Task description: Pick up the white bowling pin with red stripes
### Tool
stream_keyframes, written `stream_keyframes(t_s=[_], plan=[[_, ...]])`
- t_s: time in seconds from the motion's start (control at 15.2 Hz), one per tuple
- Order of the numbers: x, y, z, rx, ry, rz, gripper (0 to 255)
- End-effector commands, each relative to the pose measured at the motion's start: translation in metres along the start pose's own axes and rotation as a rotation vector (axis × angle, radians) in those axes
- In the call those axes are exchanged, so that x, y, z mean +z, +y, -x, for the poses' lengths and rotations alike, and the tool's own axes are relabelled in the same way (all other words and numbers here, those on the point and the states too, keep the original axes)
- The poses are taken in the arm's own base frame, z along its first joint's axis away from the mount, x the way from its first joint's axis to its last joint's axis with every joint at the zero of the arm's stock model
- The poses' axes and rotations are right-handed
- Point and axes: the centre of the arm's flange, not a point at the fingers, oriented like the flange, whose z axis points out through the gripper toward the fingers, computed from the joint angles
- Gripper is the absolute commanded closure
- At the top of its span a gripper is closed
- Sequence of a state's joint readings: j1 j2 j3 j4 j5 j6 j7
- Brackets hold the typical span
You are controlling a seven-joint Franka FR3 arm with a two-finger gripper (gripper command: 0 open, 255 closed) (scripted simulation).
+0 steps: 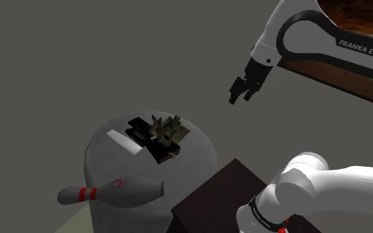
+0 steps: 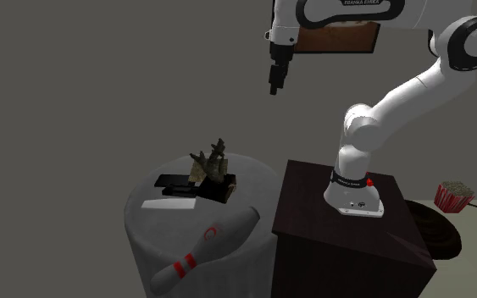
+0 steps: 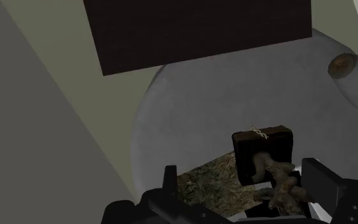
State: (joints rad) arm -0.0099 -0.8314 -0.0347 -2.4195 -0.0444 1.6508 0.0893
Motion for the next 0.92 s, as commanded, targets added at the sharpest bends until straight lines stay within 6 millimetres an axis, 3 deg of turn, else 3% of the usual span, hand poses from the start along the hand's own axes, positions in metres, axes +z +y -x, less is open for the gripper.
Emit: stream_keyframes(t_s=[0.0, 0.86], plan=[[0.0, 0.0, 0.0, 0.0, 0.0, 0.0, 0], [0.09, -0.133, -0.08, -0.297, -0.054, 0.033, 0]])
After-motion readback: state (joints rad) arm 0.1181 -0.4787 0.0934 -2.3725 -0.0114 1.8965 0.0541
